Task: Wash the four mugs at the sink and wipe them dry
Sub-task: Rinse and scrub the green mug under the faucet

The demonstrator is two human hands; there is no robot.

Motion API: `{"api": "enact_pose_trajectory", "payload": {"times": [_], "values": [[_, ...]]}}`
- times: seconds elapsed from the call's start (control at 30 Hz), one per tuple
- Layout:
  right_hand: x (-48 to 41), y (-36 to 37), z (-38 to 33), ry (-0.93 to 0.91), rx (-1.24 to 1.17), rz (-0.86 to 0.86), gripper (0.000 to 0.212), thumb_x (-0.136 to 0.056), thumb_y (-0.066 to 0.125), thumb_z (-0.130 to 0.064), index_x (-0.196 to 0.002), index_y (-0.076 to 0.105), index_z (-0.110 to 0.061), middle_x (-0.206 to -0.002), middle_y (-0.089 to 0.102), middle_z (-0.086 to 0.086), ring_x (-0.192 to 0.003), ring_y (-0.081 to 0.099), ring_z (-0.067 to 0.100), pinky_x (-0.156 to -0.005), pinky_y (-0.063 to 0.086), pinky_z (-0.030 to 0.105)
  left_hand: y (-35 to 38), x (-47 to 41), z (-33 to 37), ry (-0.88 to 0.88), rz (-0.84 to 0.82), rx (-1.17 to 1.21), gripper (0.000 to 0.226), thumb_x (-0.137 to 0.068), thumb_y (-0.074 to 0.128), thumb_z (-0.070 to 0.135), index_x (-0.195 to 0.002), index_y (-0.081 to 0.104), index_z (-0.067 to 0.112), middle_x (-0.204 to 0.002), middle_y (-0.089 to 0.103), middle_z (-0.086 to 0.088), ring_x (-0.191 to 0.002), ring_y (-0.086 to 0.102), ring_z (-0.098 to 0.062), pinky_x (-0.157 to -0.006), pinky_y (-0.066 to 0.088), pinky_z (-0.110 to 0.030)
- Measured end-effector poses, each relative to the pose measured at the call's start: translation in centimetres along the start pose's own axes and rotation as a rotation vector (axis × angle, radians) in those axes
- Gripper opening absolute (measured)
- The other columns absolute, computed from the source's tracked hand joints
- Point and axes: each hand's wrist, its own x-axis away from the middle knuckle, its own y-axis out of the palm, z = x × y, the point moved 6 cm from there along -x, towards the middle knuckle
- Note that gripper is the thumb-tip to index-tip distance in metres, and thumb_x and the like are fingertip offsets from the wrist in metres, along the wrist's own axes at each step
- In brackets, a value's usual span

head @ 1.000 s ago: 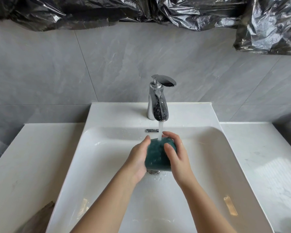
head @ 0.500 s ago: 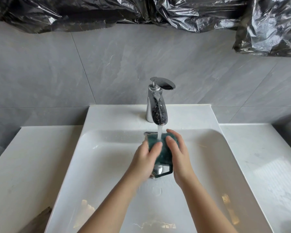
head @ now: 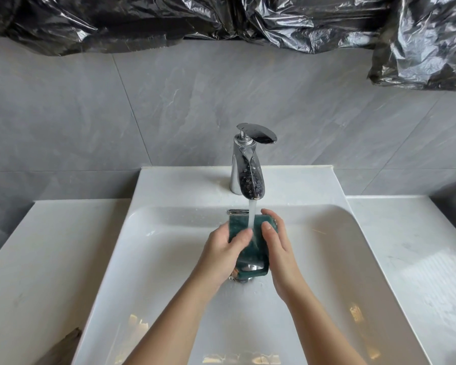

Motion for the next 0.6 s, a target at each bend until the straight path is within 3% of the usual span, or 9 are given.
{"api": "enact_pose_trajectory", "payload": {"times": [0.07,0.13,0.2,0.27,0.33,0.43,0.5,0.6], "values": [[0.3,0.3,0.0,-0.066,0.085,-0.007,0.042,-0.090,0.047,-0.045,-0.131,0.048,-0.036,-0.128,0.059,-0.001,-0.118,0.058,0.010,-0.095,0.048,0.025,-1.0,-0.4,-0.1,-0.075,0.241,-0.023,0.032,-0.097,0.052,0.036,-0.085,0.070,0.013,-0.085,0.074,-0.008,-0.085,0.069,-0.028,-0.082,0.054,-0.043],[0.5,0.6,-0.3,-0.150,0.181,-0.016,0.046,-0.088,0.045,-0.051,-0.133,0.048,-0.040,-0.135,0.050,-0.003,-0.130,0.047,0.010,-0.107,0.040,0.028,-1.7,-0.6,-0.5,-0.157,0.366,0.077,0.044,-0.097,0.050,0.045,-0.076,0.066,0.011,-0.077,0.070,-0.007,-0.074,0.066,-0.025,-0.072,0.053,-0.035],[0.3,0.7,-0.8,-0.181,0.184,0.009,0.033,-0.092,0.044,-0.047,-0.123,0.054,-0.044,-0.126,0.056,-0.005,-0.123,0.051,0.008,-0.103,0.041,0.023,-1.9,-0.8,-0.8,-0.183,0.372,0.104,0.044,-0.097,0.049,0.046,-0.079,0.066,0.009,-0.076,0.063,-0.004,-0.071,0.059,-0.018,-0.069,0.048,-0.032],[-0.3,0.6,-1.1,-0.154,0.101,0.069,0.024,-0.101,0.041,-0.033,-0.110,0.063,-0.031,-0.108,0.066,-0.010,-0.107,0.060,0.010,-0.091,0.046,0.021,-1.8,-0.7,-0.7,-0.171,0.370,0.085,0.047,-0.097,0.050,0.044,-0.081,0.068,0.003,-0.076,0.063,-0.005,-0.071,0.059,-0.018,-0.068,0.048,-0.032],[-0.7,0.7,-0.6,-0.076,0.057,0.082,0.029,-0.106,0.038,-0.021,-0.107,0.066,-0.021,-0.101,0.070,-0.009,-0.101,0.063,0.013,-0.087,0.048,0.025,-1.7,-0.3,-1.2,-0.199,0.378,0.099,0.045,-0.097,0.050,0.043,-0.079,0.068,0.006,-0.078,0.065,-0.006,-0.073,0.060,-0.021,-0.068,0.051,-0.034],[0.1,1.0,0.2,-0.096,0.095,-0.009,0.032,-0.102,0.041,-0.035,-0.123,0.062,-0.023,-0.119,0.068,-0.004,-0.114,0.062,0.010,-0.094,0.048,0.026,-1.9,0.4,-2.2,-0.342,0.425,0.214,0.040,-0.098,0.049,0.042,-0.085,0.071,0.011,-0.084,0.074,-0.006,-0.075,0.069,-0.023,-0.059,0.055,-0.029],[0.7,1.1,0.0,-0.167,0.156,-0.057,0.041,-0.092,0.048,-0.048,-0.130,0.057,-0.033,-0.133,0.058,-0.003,-0.125,0.054,0.007,-0.102,0.044,0.023,-1.8,0.7,-2.8,-0.429,0.437,0.302,0.040,-0.098,0.048,0.043,-0.091,0.071,0.011,-0.084,0.075,-0.008,-0.077,0.071,-0.026,-0.066,0.056,-0.031],[0.9,2.1,-1.6,-0.305,0.267,-0.097,0.038,-0.088,0.050,-0.044,-0.126,0.057,-0.041,-0.136,0.053,-0.011,-0.132,0.045,0.004,-0.107,0.038,0.018,-1.9,0.7,-2.6,-0.440,0.437,0.365,0.040,-0.098,0.048,0.043,-0.091,0.071,0.011,-0.084,0.075,-0.010,-0.081,0.071,-0.028,-0.077,0.057,-0.038]]}}
